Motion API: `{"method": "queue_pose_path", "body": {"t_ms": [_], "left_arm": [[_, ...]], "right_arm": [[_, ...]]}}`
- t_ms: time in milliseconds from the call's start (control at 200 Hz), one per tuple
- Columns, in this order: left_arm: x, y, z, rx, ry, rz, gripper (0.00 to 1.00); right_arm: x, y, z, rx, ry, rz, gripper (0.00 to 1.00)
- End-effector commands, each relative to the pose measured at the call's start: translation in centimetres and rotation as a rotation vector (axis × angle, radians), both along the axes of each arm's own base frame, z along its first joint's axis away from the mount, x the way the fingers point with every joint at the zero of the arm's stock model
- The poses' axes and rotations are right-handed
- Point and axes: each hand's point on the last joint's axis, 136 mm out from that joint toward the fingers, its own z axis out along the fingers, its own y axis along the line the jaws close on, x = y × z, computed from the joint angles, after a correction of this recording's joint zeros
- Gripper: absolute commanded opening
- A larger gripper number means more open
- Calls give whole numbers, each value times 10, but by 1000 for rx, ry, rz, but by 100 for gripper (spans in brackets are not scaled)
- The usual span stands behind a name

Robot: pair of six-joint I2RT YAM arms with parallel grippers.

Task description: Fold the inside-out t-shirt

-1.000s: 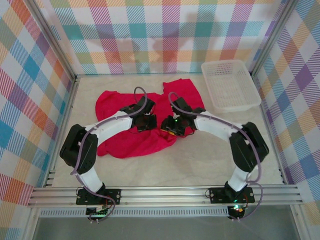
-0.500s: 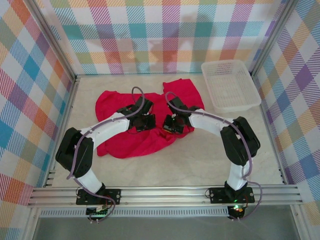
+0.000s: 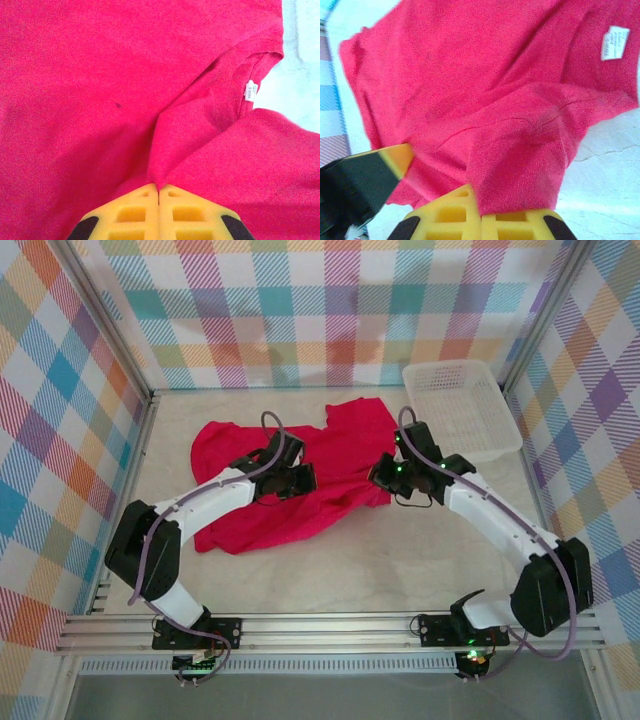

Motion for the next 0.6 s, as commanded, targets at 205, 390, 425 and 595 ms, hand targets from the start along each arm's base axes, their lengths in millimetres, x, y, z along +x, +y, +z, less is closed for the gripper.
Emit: {"method": "queue_pose_path", "body": {"t_ms": [205, 390, 425, 595], "left_arm": [[-15, 12, -15, 164, -5, -29, 20], [-44, -27, -4, 124, -137, -257, 52], [-48, -33, -2, 104, -163, -287, 53], [-52, -49, -15, 105, -200, -355, 55]], "right_arm": [[12, 32, -39, 98, 116, 77, 0], [16, 36, -29, 116, 99, 80, 0], [16, 36, -27, 118, 98, 81, 0], [16, 38, -24, 127, 98, 83, 0]]}}
